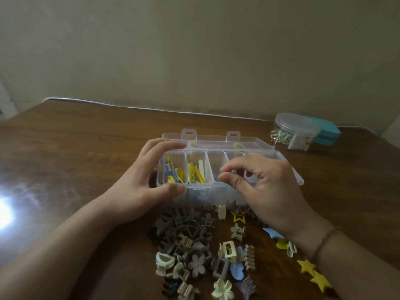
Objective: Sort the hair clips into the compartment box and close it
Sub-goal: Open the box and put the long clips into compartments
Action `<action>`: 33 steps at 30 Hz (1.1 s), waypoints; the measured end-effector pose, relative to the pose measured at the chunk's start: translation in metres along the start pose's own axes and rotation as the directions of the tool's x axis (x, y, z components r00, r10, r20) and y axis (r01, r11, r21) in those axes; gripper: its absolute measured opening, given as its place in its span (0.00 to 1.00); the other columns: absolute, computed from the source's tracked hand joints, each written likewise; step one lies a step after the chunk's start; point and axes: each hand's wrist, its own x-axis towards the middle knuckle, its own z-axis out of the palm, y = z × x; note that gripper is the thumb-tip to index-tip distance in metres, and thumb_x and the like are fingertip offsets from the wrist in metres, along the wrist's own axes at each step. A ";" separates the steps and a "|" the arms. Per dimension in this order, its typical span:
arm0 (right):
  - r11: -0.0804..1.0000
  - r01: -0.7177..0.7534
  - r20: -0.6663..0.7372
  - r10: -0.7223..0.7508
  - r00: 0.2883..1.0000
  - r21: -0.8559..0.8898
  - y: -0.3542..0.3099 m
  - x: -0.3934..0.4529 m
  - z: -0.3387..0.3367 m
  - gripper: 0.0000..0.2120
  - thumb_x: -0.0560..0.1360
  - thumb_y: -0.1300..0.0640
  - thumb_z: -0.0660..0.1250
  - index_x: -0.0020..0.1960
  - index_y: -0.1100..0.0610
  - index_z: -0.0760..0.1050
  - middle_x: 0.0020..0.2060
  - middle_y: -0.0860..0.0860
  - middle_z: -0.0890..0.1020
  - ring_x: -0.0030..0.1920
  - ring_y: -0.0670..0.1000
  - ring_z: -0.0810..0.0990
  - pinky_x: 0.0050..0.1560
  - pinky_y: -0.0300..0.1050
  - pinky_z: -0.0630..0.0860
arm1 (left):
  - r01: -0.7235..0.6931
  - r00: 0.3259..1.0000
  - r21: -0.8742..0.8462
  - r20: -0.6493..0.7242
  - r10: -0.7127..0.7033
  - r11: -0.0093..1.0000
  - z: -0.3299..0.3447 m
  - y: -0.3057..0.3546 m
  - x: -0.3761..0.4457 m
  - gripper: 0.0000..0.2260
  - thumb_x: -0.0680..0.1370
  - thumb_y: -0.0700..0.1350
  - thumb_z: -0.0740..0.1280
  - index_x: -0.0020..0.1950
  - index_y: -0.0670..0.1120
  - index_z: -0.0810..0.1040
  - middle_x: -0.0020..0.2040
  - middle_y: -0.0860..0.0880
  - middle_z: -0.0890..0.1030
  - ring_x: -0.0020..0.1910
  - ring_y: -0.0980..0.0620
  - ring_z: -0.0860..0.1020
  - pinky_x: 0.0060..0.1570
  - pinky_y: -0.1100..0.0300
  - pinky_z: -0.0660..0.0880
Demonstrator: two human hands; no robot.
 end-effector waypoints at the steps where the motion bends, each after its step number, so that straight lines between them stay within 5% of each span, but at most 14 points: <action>1: 1.000 0.019 0.035 -0.018 0.999 -0.012 0.002 -0.001 -0.001 0.08 0.73 0.52 0.69 0.47 0.55 0.83 0.40 0.45 0.83 0.43 0.41 0.79 0.44 0.34 0.74 | 0.000 1.000 0.002 0.001 0.000 1.000 0.000 0.000 0.000 0.32 0.66 0.62 0.69 0.70 0.61 0.69 0.70 0.62 0.65 0.68 0.64 0.69 0.59 0.70 0.74; 4: 1.000 0.022 0.105 -0.020 0.994 -0.018 0.007 -0.007 -0.009 0.11 0.75 0.48 0.67 0.54 0.52 0.81 0.46 0.43 0.83 0.49 0.42 0.79 0.48 0.39 0.76 | -0.002 1.000 0.016 0.002 0.002 1.000 0.000 0.000 0.000 0.33 0.66 0.63 0.69 0.70 0.61 0.69 0.70 0.61 0.65 0.68 0.65 0.68 0.57 0.73 0.72; 8: 0.997 0.027 0.106 -0.019 0.994 -0.072 0.010 -0.006 -0.027 0.15 0.74 0.45 0.65 0.59 0.47 0.76 0.51 0.41 0.81 0.53 0.39 0.77 0.53 0.35 0.75 | -0.003 1.000 0.020 0.004 0.003 1.000 0.000 0.000 0.000 0.33 0.66 0.63 0.68 0.71 0.61 0.68 0.70 0.62 0.65 0.68 0.67 0.68 0.57 0.74 0.72; 11: 0.991 0.025 0.076 -0.015 0.997 -0.131 0.006 0.000 -0.056 0.09 0.73 0.43 0.65 0.45 0.46 0.78 0.37 0.40 0.80 0.38 0.38 0.76 0.38 0.28 0.70 | -0.006 1.000 0.036 0.002 0.006 0.999 -0.001 0.000 0.000 0.33 0.66 0.64 0.68 0.71 0.62 0.68 0.71 0.63 0.65 0.69 0.66 0.67 0.57 0.73 0.73; 14: 0.982 -0.074 0.245 0.116 0.963 -0.172 0.001 0.003 -0.086 0.16 0.70 0.36 0.67 0.34 0.46 0.80 0.26 0.43 0.79 0.28 0.42 0.76 0.27 0.29 0.67 | -0.004 1.000 0.045 0.001 0.004 0.999 -0.001 0.000 0.000 0.33 0.66 0.65 0.68 0.71 0.63 0.68 0.71 0.64 0.65 0.69 0.66 0.67 0.56 0.72 0.74; 15: 0.964 -0.152 0.359 0.225 0.906 -0.220 0.001 0.002 -0.093 0.17 0.68 0.33 0.67 0.35 0.45 0.81 0.29 0.41 0.81 0.30 0.42 0.78 0.28 0.32 0.70 | -0.006 1.000 0.043 0.000 0.006 0.999 -0.001 0.000 0.000 0.33 0.66 0.65 0.68 0.70 0.64 0.68 0.71 0.64 0.65 0.69 0.67 0.67 0.56 0.73 0.74; 17: 0.894 -0.236 0.607 0.434 0.666 -0.380 0.004 0.000 -0.103 0.14 0.64 0.31 0.66 0.43 0.36 0.81 0.36 0.35 0.81 0.38 0.38 0.79 0.36 0.37 0.76 | -0.010 1.000 0.036 -0.001 0.010 0.999 -0.001 0.000 0.000 0.33 0.66 0.64 0.68 0.70 0.63 0.68 0.70 0.64 0.65 0.68 0.68 0.67 0.56 0.74 0.73; 19: 0.833 -0.243 0.701 0.550 0.454 -0.496 0.006 -0.002 -0.102 0.14 0.67 0.36 0.71 0.52 0.27 0.75 0.41 0.31 0.81 0.42 0.36 0.78 0.43 0.41 0.78 | -0.008 1.000 0.017 -0.002 0.008 1.000 0.000 0.001 -0.001 0.32 0.66 0.63 0.68 0.70 0.62 0.69 0.70 0.63 0.65 0.67 0.68 0.68 0.55 0.74 0.72; 20: 0.817 -0.242 0.699 0.574 0.426 -0.523 0.007 -0.002 -0.100 0.17 0.69 0.40 0.72 0.55 0.27 0.73 0.41 0.32 0.81 0.42 0.36 0.79 0.46 0.41 0.78 | -0.009 1.000 0.014 -0.002 0.009 1.000 0.000 0.001 -0.001 0.33 0.66 0.63 0.68 0.70 0.62 0.69 0.70 0.63 0.65 0.66 0.69 0.69 0.55 0.74 0.72; 23: 0.770 -0.198 0.655 0.625 0.425 -0.606 0.013 -0.001 -0.090 0.20 0.72 0.48 0.72 0.60 0.31 0.71 0.41 0.39 0.81 0.44 0.40 0.79 0.44 0.39 0.76 | -0.011 1.000 0.021 0.000 0.011 1.000 0.000 0.001 -0.001 0.33 0.66 0.63 0.68 0.70 0.62 0.69 0.70 0.63 0.65 0.66 0.69 0.69 0.54 0.74 0.73; 26: 0.754 -0.122 0.636 0.619 0.461 -0.645 0.012 -0.001 -0.078 0.13 0.75 0.50 0.69 0.56 0.37 0.73 0.42 0.40 0.76 0.45 0.42 0.75 0.38 0.35 0.70 | -0.001 1.000 0.019 -0.002 0.001 1.000 -0.001 0.000 -0.001 0.32 0.65 0.64 0.68 0.70 0.63 0.69 0.70 0.64 0.65 0.66 0.69 0.69 0.55 0.74 0.73; 33: 0.773 -0.074 0.650 0.576 0.496 -0.630 0.009 -0.005 -0.084 0.04 0.75 0.42 0.66 0.49 0.37 0.74 0.41 0.40 0.74 0.43 0.41 0.73 0.40 0.38 0.72 | 0.013 1.000 0.014 -0.001 -0.013 1.000 -0.001 0.000 -0.001 0.33 0.66 0.63 0.68 0.70 0.62 0.69 0.70 0.62 0.65 0.67 0.66 0.69 0.57 0.70 0.74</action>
